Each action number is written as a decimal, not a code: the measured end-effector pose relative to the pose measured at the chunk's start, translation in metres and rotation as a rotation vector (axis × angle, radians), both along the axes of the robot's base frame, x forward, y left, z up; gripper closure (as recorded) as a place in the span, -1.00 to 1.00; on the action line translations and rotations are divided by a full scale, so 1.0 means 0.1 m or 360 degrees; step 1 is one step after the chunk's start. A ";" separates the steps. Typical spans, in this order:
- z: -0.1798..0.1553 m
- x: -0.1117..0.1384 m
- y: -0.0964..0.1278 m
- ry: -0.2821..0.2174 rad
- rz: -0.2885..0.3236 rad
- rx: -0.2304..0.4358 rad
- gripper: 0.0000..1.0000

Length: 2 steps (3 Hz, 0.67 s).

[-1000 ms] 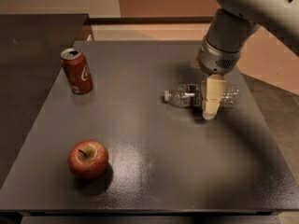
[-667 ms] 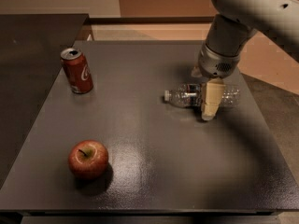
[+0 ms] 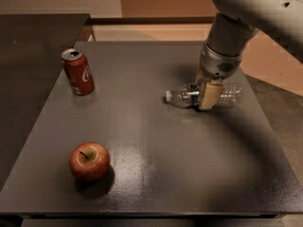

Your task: Pick water bottle

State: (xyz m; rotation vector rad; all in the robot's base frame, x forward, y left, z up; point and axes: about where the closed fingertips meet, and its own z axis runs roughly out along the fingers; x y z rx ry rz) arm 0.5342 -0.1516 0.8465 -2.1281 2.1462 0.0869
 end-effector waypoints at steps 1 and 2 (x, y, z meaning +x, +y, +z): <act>0.19 0.02 0.05 -0.0020 0.0004 0.0025 0.72; 0.52 0.02 0.14 -0.0074 0.0020 0.0091 1.00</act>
Offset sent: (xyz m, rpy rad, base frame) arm -0.0047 0.0225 0.0983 0.1049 -0.0688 0.0259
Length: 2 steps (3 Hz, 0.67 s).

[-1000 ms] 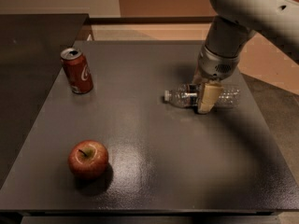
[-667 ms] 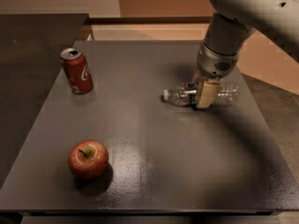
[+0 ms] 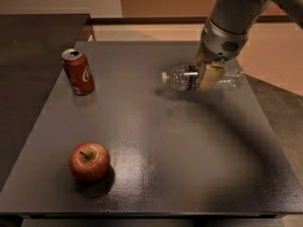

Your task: Pick water bottle

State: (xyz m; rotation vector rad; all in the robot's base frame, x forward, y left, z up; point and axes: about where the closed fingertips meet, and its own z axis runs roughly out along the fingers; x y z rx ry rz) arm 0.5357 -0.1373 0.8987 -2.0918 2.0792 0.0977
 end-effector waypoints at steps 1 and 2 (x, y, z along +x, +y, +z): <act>0.34 0.00 0.10 -0.0052 0.0035 0.0063 1.00; 0.61 0.06 0.20 -0.0137 0.0061 0.0131 1.00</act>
Offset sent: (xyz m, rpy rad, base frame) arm -0.0126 0.0176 0.0913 0.0935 -0.0578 0.0690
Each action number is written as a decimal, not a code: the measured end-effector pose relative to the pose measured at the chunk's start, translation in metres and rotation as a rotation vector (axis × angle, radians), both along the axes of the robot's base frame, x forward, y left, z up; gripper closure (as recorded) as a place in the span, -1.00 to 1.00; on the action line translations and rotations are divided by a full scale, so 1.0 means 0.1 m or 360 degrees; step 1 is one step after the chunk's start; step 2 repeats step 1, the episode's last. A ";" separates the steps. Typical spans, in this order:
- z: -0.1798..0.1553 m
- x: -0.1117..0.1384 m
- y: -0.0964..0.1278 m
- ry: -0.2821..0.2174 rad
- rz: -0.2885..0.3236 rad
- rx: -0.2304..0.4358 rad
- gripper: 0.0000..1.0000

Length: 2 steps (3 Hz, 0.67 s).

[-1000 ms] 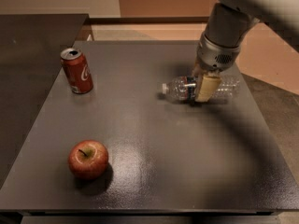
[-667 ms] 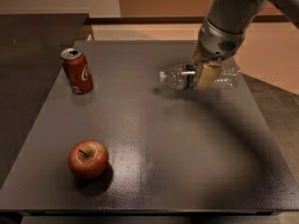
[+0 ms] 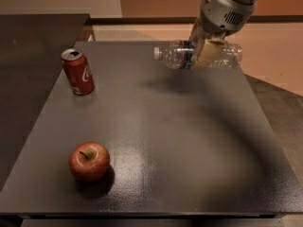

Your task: Pick water bottle

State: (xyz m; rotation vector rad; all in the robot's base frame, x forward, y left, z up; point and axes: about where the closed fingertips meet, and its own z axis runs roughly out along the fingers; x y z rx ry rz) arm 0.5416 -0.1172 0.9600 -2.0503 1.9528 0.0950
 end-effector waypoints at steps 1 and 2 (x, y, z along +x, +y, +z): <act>0.01 0.04 0.02 -0.0022 -0.0002 0.0011 1.00; 0.01 0.04 0.02 -0.0022 -0.0002 0.0011 1.00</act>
Offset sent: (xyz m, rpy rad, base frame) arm 0.0000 0.0000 0.0000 0.0000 0.0000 0.0000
